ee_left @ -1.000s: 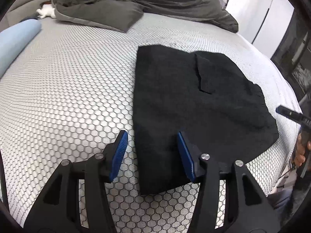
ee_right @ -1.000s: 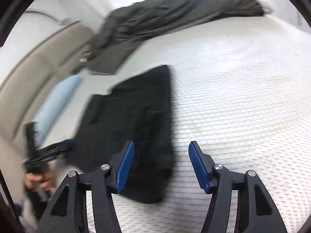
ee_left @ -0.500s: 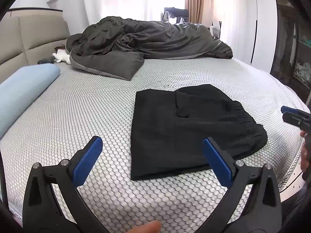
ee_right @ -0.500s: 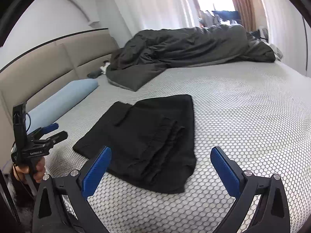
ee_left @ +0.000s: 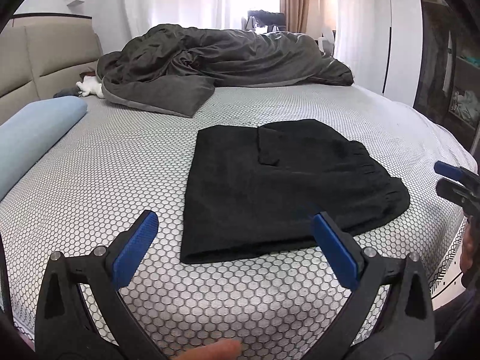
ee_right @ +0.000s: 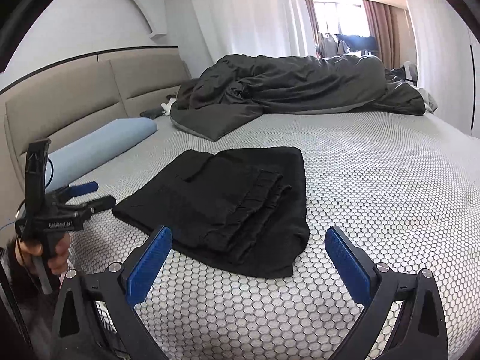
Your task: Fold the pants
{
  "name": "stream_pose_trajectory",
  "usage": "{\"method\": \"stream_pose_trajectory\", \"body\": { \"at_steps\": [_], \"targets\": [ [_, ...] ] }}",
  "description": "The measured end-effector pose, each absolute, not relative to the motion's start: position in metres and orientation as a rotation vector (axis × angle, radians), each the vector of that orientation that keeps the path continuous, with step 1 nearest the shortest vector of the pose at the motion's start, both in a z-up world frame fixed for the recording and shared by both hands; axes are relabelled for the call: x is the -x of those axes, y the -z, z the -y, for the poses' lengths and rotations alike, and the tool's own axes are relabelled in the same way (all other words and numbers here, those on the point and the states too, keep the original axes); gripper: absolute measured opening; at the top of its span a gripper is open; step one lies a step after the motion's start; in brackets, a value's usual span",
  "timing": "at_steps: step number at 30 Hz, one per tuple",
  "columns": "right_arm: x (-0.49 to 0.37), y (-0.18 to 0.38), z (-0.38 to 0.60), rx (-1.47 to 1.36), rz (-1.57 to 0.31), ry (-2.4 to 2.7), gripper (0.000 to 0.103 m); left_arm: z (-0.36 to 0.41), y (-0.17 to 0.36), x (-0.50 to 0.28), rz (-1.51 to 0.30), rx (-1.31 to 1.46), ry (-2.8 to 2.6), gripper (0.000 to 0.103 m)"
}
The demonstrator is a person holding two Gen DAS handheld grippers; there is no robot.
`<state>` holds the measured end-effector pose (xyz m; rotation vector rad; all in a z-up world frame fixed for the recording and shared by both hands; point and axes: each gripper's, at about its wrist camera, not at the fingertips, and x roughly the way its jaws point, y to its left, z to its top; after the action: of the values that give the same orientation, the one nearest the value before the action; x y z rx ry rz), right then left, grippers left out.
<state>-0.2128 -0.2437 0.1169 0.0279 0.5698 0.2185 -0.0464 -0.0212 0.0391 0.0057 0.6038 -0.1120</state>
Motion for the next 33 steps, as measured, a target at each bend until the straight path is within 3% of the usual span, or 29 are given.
{"method": "stream_pose_trajectory", "body": {
  "at_steps": [33],
  "targets": [
    [0.191, -0.12, 0.228, -0.058, -0.524, -0.22, 0.103, 0.016, -0.051, 0.046, -0.566, 0.009, 0.116, 0.102]
  ]
}}
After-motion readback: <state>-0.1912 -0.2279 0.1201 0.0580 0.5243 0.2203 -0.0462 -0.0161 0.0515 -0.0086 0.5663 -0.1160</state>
